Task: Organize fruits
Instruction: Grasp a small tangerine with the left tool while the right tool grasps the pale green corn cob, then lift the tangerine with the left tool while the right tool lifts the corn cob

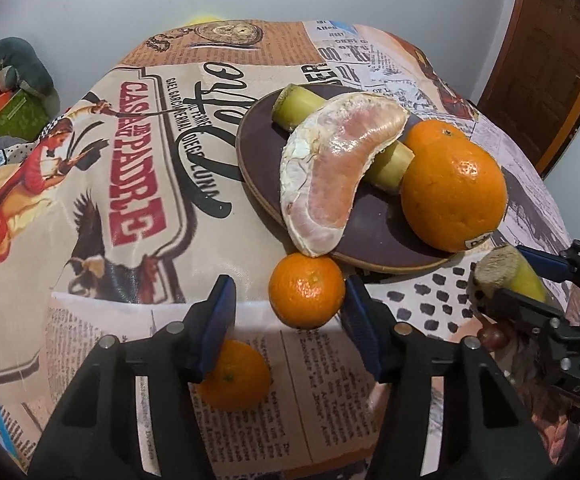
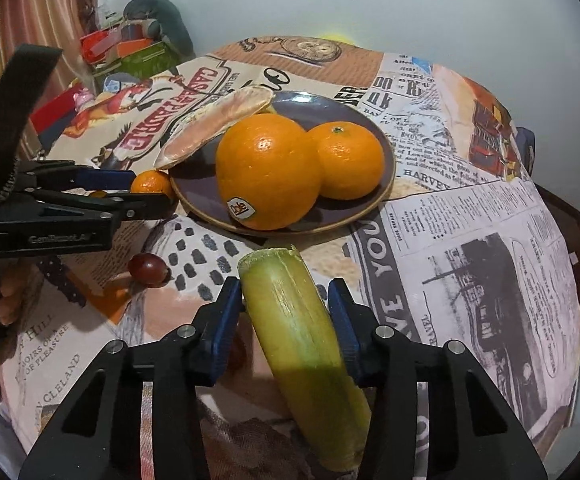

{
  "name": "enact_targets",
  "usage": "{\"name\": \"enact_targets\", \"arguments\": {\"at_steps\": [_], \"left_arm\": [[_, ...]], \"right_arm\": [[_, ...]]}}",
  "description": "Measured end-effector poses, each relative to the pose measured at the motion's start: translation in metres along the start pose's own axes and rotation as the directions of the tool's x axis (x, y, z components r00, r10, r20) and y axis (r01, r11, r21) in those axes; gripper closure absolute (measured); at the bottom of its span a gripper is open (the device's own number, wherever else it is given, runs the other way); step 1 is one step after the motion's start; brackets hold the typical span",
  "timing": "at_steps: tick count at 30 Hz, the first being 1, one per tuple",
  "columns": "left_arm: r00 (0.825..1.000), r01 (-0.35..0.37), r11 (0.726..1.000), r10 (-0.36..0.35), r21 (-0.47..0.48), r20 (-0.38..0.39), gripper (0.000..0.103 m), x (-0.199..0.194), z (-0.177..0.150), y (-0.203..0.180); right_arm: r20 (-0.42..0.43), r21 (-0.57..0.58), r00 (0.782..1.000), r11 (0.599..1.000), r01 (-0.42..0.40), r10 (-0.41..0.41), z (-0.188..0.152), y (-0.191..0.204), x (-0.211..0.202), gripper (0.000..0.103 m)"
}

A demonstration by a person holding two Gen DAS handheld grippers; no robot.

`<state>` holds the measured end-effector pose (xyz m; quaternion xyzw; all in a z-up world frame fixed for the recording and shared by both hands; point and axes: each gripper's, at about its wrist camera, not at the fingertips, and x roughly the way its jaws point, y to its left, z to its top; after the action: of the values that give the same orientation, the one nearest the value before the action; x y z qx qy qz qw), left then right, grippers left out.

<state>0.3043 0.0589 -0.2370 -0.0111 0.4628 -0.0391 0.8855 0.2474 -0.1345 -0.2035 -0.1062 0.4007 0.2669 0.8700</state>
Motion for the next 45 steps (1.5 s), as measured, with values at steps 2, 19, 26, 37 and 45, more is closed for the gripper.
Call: {"name": "enact_targets", "arguments": {"at_steps": [2,19,26,37,45], "left_arm": [[1.0,0.013,1.0,-0.013,0.007,0.0,0.059,0.0,0.001,-0.002],[0.997,-0.006,1.0,0.004,0.022,0.074,0.066,-0.053,0.0,-0.012],[0.99,-0.019,1.0,0.015,0.022,0.14,0.066,-0.085,0.004,-0.015],[0.98,-0.026,1.0,0.023,0.011,0.199,0.066,-0.101,0.02,-0.01],[0.976,-0.026,1.0,0.024,0.006,0.215,0.066,-0.091,0.038,-0.006]], "right_arm": [[0.011,-0.002,1.0,1.0,0.01,-0.01,0.001,0.0,-0.004,0.064],[0.112,0.031,0.992,0.998,0.057,-0.06,0.011,-0.012,-0.059,0.07],[0.171,0.027,0.983,0.998,0.062,-0.066,0.022,-0.008,-0.083,0.07],[0.257,0.018,0.965,0.998,0.057,-0.06,0.048,-0.004,-0.096,0.07],[0.289,0.019,0.956,0.998,0.053,-0.056,0.071,-0.006,-0.087,0.07]]}}
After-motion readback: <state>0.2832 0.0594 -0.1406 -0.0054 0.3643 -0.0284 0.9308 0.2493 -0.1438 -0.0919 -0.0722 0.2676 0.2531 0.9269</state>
